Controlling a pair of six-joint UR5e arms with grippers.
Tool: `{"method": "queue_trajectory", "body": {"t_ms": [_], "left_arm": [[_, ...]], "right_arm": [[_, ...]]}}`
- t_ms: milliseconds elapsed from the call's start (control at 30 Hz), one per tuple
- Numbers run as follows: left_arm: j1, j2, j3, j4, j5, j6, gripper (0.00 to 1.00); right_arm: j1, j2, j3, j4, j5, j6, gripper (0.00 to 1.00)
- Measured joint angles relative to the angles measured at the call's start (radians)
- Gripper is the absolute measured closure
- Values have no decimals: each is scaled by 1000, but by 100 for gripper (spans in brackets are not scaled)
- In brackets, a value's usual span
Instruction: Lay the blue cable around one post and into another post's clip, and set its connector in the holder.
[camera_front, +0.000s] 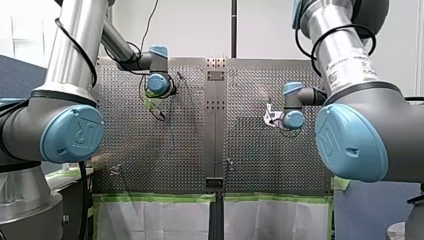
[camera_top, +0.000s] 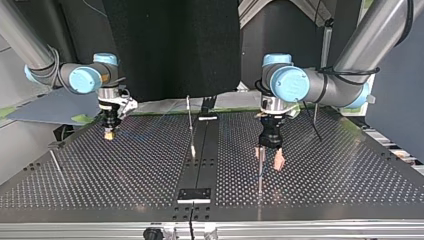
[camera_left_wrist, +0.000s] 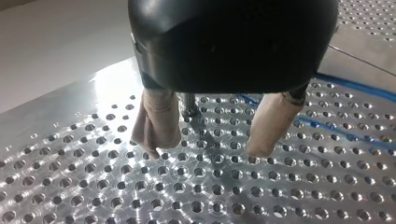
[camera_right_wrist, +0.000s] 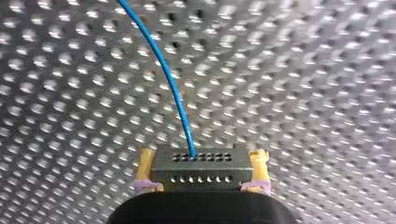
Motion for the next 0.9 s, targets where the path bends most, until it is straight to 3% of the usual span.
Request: {"method": "queue_trajectory", "body": {"t_ms": [167, 367, 600, 900], "left_arm": [[0, 0, 0, 0, 0, 3, 2], [0, 0, 0, 0, 0, 4, 2], [0, 0, 0, 0, 0, 6, 2], [0, 0, 0, 0, 0, 8, 2]], "right_arm": [[-8, -50, -1, 50, 34, -31, 91], [-25, -108, -1, 85, 56, -53, 91], [-45, -174, -2, 102, 59, -61, 91], [-62, -258, -1, 132, 59, -88, 91]]}}
